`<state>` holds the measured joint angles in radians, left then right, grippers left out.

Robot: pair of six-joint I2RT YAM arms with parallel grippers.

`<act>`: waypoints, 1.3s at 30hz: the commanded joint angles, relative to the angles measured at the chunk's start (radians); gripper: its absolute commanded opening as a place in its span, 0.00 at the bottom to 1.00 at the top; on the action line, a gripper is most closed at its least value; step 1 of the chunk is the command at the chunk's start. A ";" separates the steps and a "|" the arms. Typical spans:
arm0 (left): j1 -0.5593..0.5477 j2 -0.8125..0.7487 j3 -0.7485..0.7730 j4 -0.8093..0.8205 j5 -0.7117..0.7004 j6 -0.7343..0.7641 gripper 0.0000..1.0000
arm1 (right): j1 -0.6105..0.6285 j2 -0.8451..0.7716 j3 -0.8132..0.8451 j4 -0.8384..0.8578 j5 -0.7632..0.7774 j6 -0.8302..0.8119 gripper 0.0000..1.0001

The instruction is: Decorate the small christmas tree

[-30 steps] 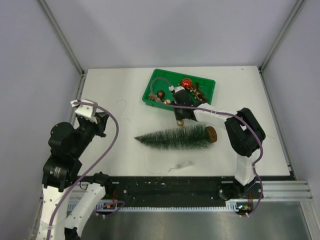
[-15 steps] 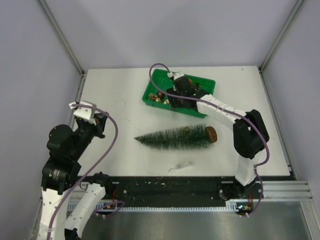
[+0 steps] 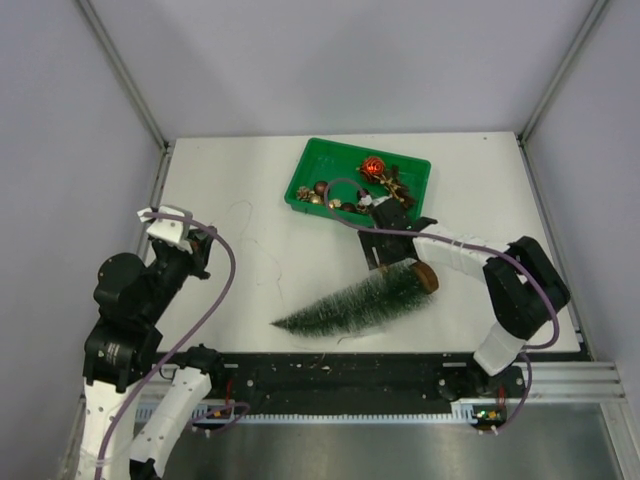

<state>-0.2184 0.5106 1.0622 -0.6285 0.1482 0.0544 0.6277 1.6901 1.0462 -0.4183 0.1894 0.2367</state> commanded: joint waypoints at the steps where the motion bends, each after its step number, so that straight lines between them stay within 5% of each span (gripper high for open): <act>1: 0.004 -0.012 -0.013 0.056 -0.002 0.002 0.01 | 0.000 -0.105 -0.041 0.070 -0.007 0.044 0.79; 20: 0.004 -0.006 -0.016 0.065 -0.001 -0.002 0.00 | -0.002 -0.017 -0.058 0.018 -0.039 0.049 0.77; 32: 0.004 -0.007 -0.007 0.062 -0.012 0.004 0.00 | -0.003 0.059 0.031 0.029 -0.051 0.055 0.49; 39: 0.004 -0.004 -0.004 0.065 -0.010 0.002 0.00 | -0.043 0.049 0.213 -0.042 -0.045 0.027 0.41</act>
<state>-0.2184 0.5064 1.0523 -0.6277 0.1410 0.0547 0.6201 1.7535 1.1183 -0.4389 0.1459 0.2802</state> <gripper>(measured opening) 0.021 0.434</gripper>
